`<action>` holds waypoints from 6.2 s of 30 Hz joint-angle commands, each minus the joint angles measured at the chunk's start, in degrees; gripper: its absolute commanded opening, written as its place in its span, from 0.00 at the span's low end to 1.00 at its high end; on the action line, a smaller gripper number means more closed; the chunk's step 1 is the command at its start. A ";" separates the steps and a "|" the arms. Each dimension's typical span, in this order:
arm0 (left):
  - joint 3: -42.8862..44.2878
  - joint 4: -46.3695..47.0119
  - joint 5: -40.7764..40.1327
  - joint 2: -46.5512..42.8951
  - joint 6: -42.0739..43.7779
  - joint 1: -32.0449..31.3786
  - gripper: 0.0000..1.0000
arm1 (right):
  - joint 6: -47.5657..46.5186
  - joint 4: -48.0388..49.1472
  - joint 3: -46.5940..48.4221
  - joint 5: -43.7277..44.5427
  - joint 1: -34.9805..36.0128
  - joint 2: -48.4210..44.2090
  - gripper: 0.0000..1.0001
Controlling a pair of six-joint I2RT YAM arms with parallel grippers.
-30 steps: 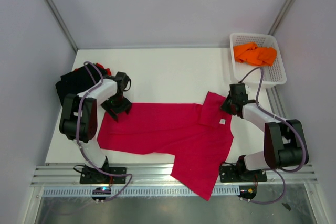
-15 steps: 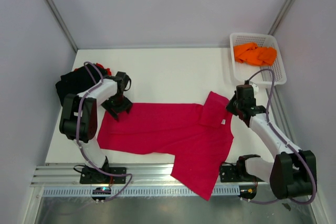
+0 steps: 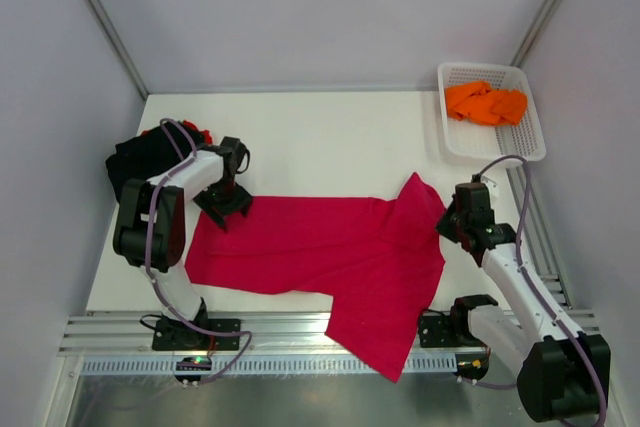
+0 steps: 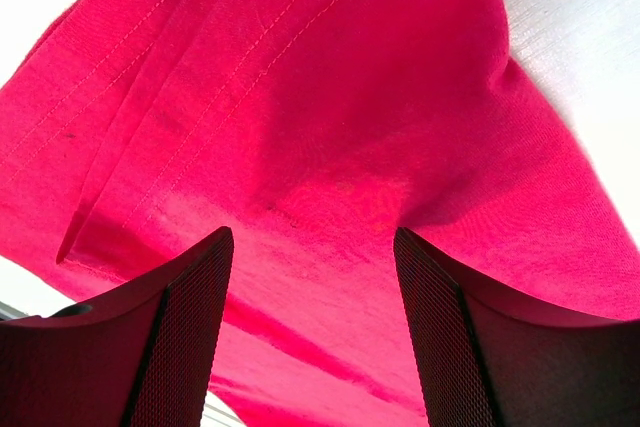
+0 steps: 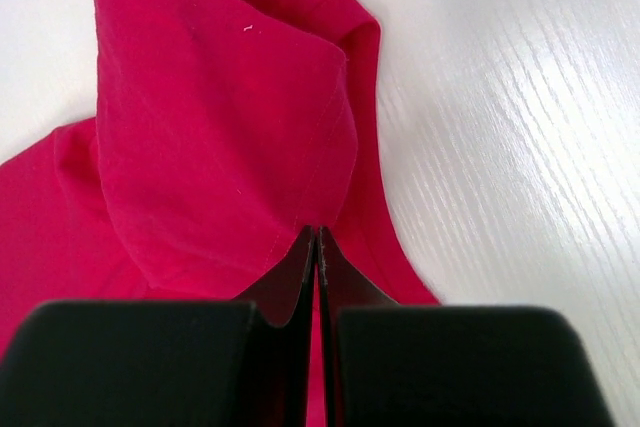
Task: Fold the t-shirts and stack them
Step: Fold the flattened tshirt in 1/3 of the way
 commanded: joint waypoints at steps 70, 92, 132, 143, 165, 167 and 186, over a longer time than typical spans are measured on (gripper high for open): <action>1.07 0.80 2.19 -0.26 -0.89 -0.17 0.66 | 21.38 -32.74 -0.06 -4.68 0.02 -26.79 0.41; 6.52 0.70 5.87 -7.64 4.09 -1.13 0.67 | 3.54 9.77 5.05 -21.80 1.16 0.88 0.41; 13.72 18.55 29.61 -26.54 11.94 -1.13 0.79 | -8.77 11.63 24.13 -27.27 23.84 45.28 0.41; 17.15 15.39 26.89 -28.73 13.17 -1.13 0.79 | -7.72 13.05 30.61 -25.42 23.84 53.88 0.41; 21.28 9.06 22.14 -32.34 16.51 -1.22 0.82 | -11.50 0.75 60.32 -20.68 21.12 70.24 0.41; 21.28 8.97 22.05 -32.34 16.69 -1.13 0.82 | -11.41 0.30 61.91 -20.41 20.42 70.86 0.41; 18.03 12.84 25.04 -30.23 16.25 -1.13 0.83 | -6.05 -2.15 50.76 -12.95 18.13 55.33 0.41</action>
